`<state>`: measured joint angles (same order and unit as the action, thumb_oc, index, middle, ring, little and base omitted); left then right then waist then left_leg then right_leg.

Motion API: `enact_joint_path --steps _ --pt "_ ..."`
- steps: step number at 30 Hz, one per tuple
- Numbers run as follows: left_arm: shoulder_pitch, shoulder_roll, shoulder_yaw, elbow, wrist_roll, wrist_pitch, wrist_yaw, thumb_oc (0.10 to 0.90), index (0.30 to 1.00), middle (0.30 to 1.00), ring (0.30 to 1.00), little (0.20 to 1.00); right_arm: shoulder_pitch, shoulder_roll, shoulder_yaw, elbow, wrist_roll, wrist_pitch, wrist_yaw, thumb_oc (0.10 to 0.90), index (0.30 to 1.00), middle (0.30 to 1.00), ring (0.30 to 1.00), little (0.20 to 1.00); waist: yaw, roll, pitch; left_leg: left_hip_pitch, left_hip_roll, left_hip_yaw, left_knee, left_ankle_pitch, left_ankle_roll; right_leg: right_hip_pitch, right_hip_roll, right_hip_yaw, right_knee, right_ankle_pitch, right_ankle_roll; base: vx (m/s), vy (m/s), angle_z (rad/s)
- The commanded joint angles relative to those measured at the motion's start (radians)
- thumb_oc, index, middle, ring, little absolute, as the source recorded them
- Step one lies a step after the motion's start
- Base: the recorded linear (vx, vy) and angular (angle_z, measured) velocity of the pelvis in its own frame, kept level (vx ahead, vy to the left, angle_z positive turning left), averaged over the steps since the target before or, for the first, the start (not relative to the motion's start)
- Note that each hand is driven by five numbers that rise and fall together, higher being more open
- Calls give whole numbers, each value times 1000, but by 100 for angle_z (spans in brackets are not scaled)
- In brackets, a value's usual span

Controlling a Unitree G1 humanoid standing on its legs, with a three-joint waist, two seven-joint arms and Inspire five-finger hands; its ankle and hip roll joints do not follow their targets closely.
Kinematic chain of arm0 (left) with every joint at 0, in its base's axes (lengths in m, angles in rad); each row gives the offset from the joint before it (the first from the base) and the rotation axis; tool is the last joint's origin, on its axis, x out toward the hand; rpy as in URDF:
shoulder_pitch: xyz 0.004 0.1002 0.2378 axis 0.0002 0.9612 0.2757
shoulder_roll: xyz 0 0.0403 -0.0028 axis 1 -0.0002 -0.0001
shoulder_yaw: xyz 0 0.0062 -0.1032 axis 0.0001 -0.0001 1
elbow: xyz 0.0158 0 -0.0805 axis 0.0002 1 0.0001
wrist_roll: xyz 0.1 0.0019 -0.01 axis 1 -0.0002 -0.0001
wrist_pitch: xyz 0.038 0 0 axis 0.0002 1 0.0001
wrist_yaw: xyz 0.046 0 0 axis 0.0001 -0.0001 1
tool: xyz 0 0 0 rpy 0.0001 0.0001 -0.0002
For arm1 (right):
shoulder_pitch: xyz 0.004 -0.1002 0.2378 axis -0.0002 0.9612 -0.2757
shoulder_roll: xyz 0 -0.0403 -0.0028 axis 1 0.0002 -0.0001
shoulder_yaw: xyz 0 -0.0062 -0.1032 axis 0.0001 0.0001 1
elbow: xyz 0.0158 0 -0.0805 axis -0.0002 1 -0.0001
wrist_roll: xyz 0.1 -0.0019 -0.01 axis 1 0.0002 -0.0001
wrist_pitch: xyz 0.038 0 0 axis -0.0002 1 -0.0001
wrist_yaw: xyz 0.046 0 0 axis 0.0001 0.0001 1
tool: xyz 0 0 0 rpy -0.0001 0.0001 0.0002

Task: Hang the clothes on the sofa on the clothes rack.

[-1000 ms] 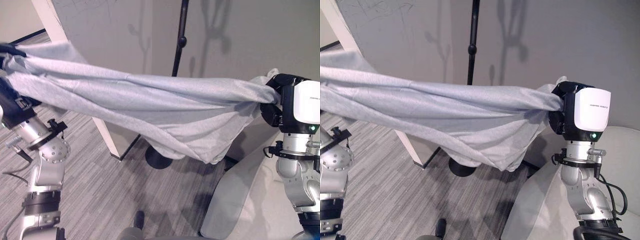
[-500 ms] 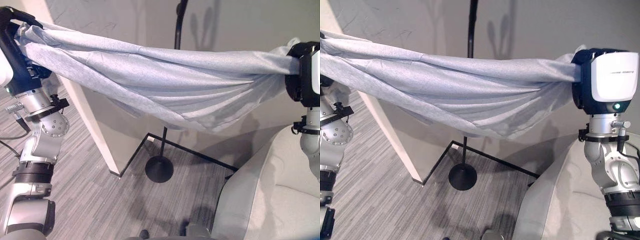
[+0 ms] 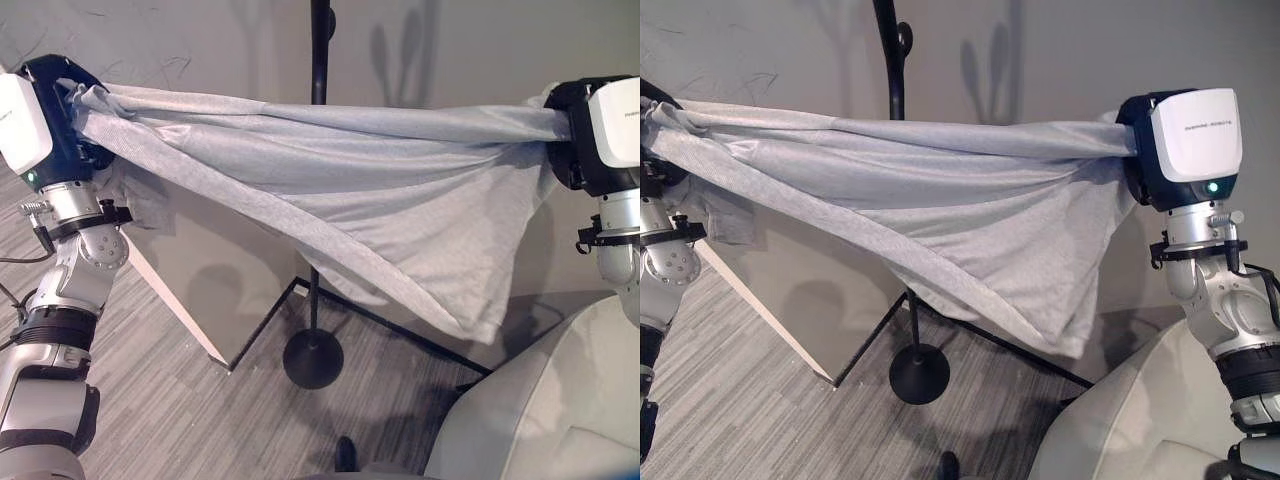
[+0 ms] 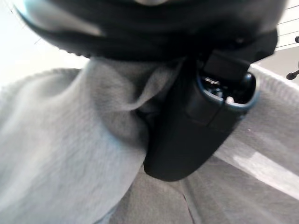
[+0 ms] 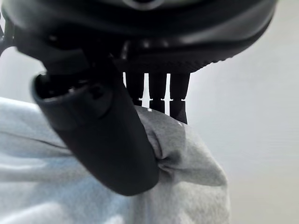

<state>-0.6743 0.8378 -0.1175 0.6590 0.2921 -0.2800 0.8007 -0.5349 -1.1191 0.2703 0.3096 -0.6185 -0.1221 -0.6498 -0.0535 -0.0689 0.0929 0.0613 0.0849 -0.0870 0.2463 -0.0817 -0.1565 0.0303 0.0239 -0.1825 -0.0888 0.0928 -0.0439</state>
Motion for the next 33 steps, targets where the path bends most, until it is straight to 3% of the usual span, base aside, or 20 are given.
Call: enact_joint_path --steps 1,5,6,7,8,9,10,13,23,29,30,31,33 --pt "-154 106 9 74 -127 36 20 400 300 300 300 300 -116 -100 -48 58 66 32 -45 400 300 300 300 300 22 -31 -87 -30 -27 75 109 29 85 1 -56 14 8 -34 131 -2 1 26" --pt "-154 106 10 74 -127 36 20 400 300 300 300 300 -117 -100 -47 59 66 32 -45 400 300 300 300 300 21 -31 -87 -31 -27 75 109 29 85 0 -56 14 8 -34 131 64 9 15" --pt "-216 130 -54 117 -150 40 -28 400 300 300 300 300 -142 -140 -27 88 71 34 -43 400 300 300 300 300 46 -44 -54 -164 -33 107 -20 7 113 41 -69 46 1 -72 136 299 73 10" --pt "-219 141 -59 114 -156 37 -32 400 300 300 300 300 -147 -145 -24 106 72 34 -46 400 300 300 300 300 60 -38 -52 -186 -45 80 -77 47 110 41 -63 55 1 -72 135 449 111 18" --pt "-225 154 -63 96 -163 32 -31 400 300 300 300 300 -172 -142 -6 149 83 34 -52 400 300 300 300 300 91 -33 -45 -245 -65 23 -199 123 100 57 -46 76 1 -95 130 267 86 12" --pt "-227 156 -81 89 -154 33 -34 400 300 300 300 300 -185 -153 14 183 80 42 -53 400 300 300 300 300 99 -31 -38 -270 -68 8 -246 150 95 65 -38 83 1 -107 128 361 86 -13" --pt "-213 160 -71 101 -158 45 -38 400 300 300 300 300 -214 -141 31 180 91 50 -35 400 300 300 300 300 97 -18 -57 -226 -59 -11 -313 181 91 75 -24 98 1 -118 128 288 88 -42" --pt "-183 158 -65 136 -145 45 -49 400 300 300 300 300 -222 -127 48 196 104 55 -36 400 300 300 300 300 85 -6 -88 -188 -61 -16 -319 205 91 99 -38 106 1 -130 129 207 86 -49" --pt "-132 182 -113 337 -159 73 -150 400 300 300 300 300 -275 -90 140 272 143 41 10 400 300 300 300 300 88 -10 -130 -105 -85 24 -334 162 115 109 -75 132 7 -124 147 160 104 -10" --pt "44 55 -55 333 -154 85 -228 400 300 300 300 300 -136 -32 65 136 103 46 82 400 300 300 300 300 83 -17 -129 -82 -100 30 -334 135 136 108 -88 139 14 -126 155 63 60 -11" --pt "97 -7 -42 350 -165 77 -252 400 300 300 300 300 -83 10 38 104 102 38 97 400 300 300 300 300 81 -22 -125 -79 -100 31 -334 130 139 106 -91 139 14 -126 157 24 20 -8" --pt "99 -8 -43 349 -164 77 -252 400 300 300 300 300 -76 9 33 100 101 38 98 400 300 300 300 300 82 -22 -126 -79 -100 31 -334 129 139 106 -91 139 14 -126 157 36 38 -8" --pt "189 -125 -14 288 -187 68 -263 400 300 300 300 300 27 73 -10 19 85 33 125 400 300 300 300 300 81 -28 -115 -82 -101 31 -334 133 144 93 -92 139 14 -116 158 -5 25 -6"
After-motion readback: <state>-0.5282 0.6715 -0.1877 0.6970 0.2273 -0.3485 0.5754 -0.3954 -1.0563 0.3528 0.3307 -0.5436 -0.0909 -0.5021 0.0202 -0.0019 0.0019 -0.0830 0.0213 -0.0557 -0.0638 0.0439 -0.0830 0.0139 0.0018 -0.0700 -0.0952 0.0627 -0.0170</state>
